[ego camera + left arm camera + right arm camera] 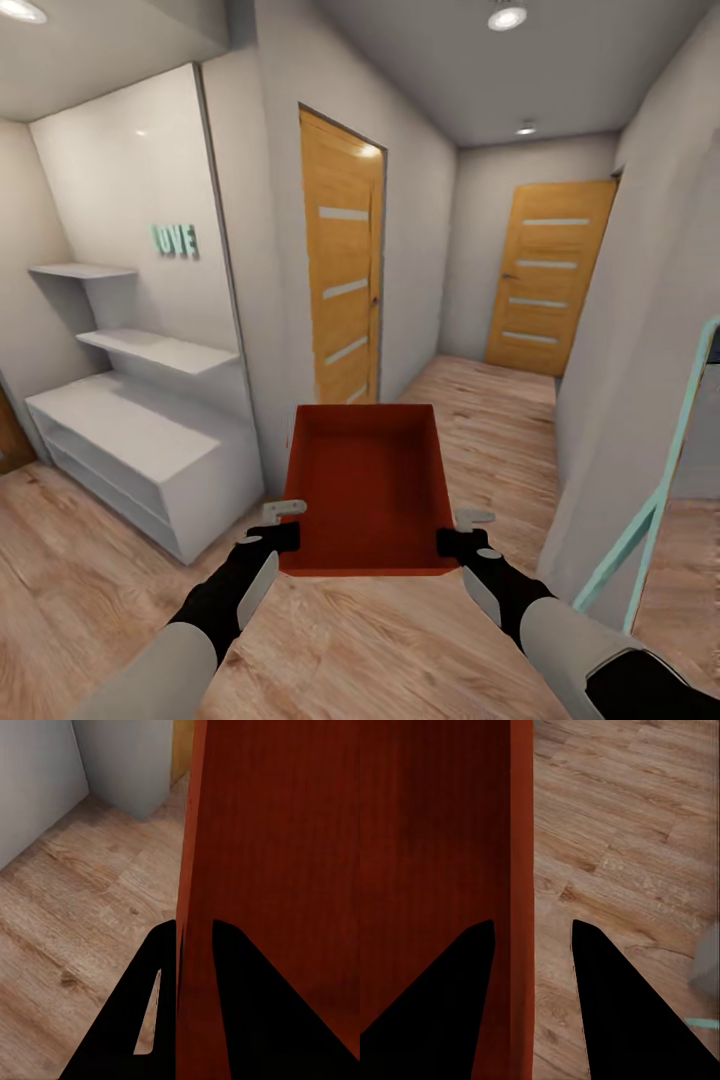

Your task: Move the two storage containers from the living room to the garage. In the garage, place one container on the floor and stack the other container on top of it (either order is fine).

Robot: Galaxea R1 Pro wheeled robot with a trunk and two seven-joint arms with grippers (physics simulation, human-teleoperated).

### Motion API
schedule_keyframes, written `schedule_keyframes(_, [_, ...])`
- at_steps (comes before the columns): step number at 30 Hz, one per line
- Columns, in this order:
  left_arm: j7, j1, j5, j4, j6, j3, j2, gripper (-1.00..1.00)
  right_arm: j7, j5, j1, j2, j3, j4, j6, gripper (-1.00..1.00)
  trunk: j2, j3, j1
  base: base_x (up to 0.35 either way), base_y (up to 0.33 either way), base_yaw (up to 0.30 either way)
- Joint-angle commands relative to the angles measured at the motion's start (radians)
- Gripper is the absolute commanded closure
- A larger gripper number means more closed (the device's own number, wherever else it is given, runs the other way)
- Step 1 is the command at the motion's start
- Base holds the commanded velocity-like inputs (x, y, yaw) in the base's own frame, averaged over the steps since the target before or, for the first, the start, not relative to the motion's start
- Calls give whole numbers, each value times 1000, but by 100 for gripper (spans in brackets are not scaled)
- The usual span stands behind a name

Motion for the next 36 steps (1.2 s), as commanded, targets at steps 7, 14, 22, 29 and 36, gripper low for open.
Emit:
schedule_keyframes(7, [15, 0, -10, 5, 6, -3, 3, 100, 0, -18, 0, -7, -5, 3, -4, 100, -1, 0, 1, 266, 0, -94])
schedule_keyframes(14, [15, 0, -10, 5, 6, -3, 3, 100, 0, -18, -1, -7, -5, 3, -4, 100, -1, 0, 1, 321, 0, -3])
schedule_keyframes(22, [15, 0, -10, 5, 6, -3, 3, 100, 0, -19, -1, -7, -5, 3, -5, 100, -1, 0, 1, 322, 0, 0])
schedule_keyframes(29, [15, 0, -10, 5, 6, -3, 3, 100, 0, -18, -1, -7, -5, 3, -5, 100, -1, 0, 1, 322, 0, 0])
schedule_keyframes(36, [15, 0, -10, 5, 6, -3, 3, 100, 0, -18, 0, -7, -5, 3, -5, 100, -1, 0, 1, 322, 0, -18])
